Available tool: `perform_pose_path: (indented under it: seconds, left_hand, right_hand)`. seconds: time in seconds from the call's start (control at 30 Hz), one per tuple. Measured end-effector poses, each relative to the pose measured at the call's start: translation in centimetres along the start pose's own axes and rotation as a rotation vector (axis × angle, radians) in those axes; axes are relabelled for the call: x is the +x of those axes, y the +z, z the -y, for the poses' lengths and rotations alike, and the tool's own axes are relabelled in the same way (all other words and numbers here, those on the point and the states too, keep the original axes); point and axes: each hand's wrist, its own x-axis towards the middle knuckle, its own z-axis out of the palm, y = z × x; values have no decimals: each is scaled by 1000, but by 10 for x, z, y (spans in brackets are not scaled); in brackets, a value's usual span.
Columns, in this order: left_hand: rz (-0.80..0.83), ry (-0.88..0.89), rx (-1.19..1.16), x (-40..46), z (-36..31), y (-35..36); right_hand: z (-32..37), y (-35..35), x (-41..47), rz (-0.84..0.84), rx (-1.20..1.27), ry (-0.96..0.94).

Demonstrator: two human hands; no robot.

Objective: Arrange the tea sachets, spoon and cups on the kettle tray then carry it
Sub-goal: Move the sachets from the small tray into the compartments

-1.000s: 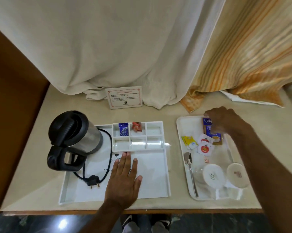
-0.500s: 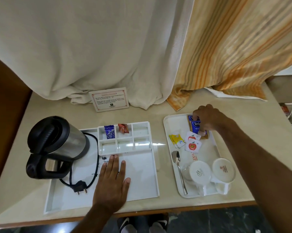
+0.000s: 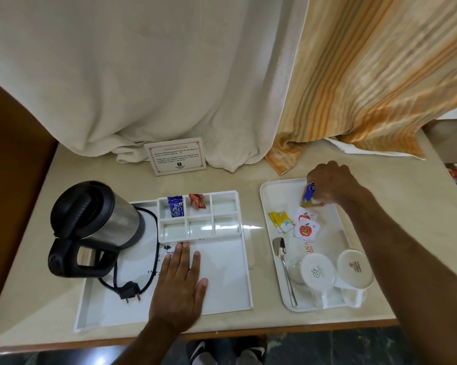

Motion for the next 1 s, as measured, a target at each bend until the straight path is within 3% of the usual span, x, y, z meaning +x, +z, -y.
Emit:
perform_pose_path:
  seconds: [0.13,0.23,0.3,0.4,0.6,0.83,1.0]
  left_hand:
    - [2,-5,-3,0,-1,-1]
    - [2,0,-1,-1,-1,-3]
    - [3,0,9,-1,-2,-3]
    - [1,-3,13,-1,-3,-4]
    - [-11,-6,8,-1,-2,-5]
    - [-8,-10,12,-1,-3,-6]
    - [-2,-16,24,-1,-5,-10]
  right_hand:
    - [20,-26,-13,-304,321,-86]
    - [71,-51,-31,-281,665,-315]
    - [107,-56,-39,-219,761,-395]
    - [148,-46,-39,-199,563,-386]
    - [191,-27,-36,-326,277,-333]
    - [194,0,-44,-389,228,-399]
    - [189,-2,-35,-310,451,-317]
